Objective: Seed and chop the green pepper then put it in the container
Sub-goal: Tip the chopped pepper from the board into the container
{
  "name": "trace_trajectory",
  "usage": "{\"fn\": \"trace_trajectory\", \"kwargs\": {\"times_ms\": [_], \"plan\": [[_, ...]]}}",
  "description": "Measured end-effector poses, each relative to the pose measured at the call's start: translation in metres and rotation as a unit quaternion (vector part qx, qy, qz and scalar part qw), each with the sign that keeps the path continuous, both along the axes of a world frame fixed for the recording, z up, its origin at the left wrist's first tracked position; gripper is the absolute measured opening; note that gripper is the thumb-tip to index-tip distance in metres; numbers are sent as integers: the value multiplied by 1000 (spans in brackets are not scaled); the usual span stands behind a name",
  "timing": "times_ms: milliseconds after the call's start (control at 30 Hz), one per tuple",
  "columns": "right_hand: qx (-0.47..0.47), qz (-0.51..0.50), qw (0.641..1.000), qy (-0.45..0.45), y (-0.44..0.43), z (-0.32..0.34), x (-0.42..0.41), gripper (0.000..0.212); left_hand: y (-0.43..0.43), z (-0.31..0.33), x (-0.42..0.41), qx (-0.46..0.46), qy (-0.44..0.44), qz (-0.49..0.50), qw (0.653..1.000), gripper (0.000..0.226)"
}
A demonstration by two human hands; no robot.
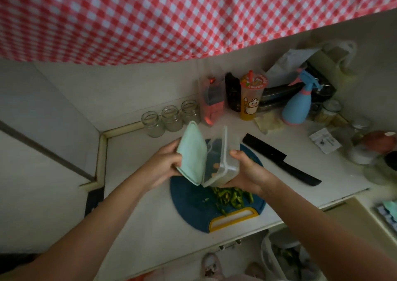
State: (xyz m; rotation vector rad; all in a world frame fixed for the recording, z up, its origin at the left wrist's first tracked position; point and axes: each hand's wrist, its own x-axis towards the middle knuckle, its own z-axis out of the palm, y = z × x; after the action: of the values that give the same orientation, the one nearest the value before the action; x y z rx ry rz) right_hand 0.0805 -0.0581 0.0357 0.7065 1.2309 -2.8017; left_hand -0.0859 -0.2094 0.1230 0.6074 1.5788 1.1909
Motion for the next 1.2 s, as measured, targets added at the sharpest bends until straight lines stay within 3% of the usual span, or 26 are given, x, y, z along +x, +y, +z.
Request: {"fn": "trace_trajectory", "kwargs": {"times_ms": [133, 200, 267, 400, 500, 567, 633, 733, 767, 833, 867, 933, 1000, 1133, 1200], "plan": [[-93, -42, 994, 27, 0, 2, 2, 97, -21, -22, -28, -26, -80, 287, 954, 58], [-125, -48, 990, 39, -1, 0, 3, 94, -37, -41, -38, -50, -85, 366, 926, 57], [-146, -43, 987, 47, -2, -7, 4, 105, -55, -58, -45, -74, -90, 428, 896, 54], [-173, -40, 983, 49, -6, -15, 5, 108, -86, -87, -51, -90, -101, 496, 858, 52], [-181, -39, 981, 51, -9, -18, 5, 110, -104, -110, -56, -143, -72, 499, 852, 43], [-181, -39, 981, 56, -10, -18, 5, 111, -111, -120, -58, -231, 2, 472, 851, 40], [-187, -33, 980, 67, -10, -20, 6, 109, -112, -126, -59, -305, 112, 426, 844, 55], [-189, -12, 979, 79, -10, -21, 6, 104, -95, -114, -48, -250, 268, 344, 864, 62], [-190, -7, 978, 80, -11, -20, 6, 102, -82, -104, -39, -199, 249, 316, 894, 54], [-186, -1, 978, 88, -12, -17, 4, 97, -53, -82, -17, -117, 81, 259, 955, 35], [-178, -2, 980, 91, -12, -15, 3, 93, -39, -71, -5, -104, -3, 216, 971, 32], [-148, -2, 984, 95, -10, -10, 3, 87, -14, -63, 12, -111, -63, 116, 985, 33], [-93, 3, 992, 89, -6, -1, 5, 83, 3, -65, 22, -116, -55, 108, 986, 37], [17, -64, 997, -26, 15, 15, 19, 62, 26, -71, 31, -110, -10, 168, 980, 38], [113, -68, 988, -76, 20, 17, 24, 49, 37, -74, 39, -98, 47, 144, 984, 37]]}}
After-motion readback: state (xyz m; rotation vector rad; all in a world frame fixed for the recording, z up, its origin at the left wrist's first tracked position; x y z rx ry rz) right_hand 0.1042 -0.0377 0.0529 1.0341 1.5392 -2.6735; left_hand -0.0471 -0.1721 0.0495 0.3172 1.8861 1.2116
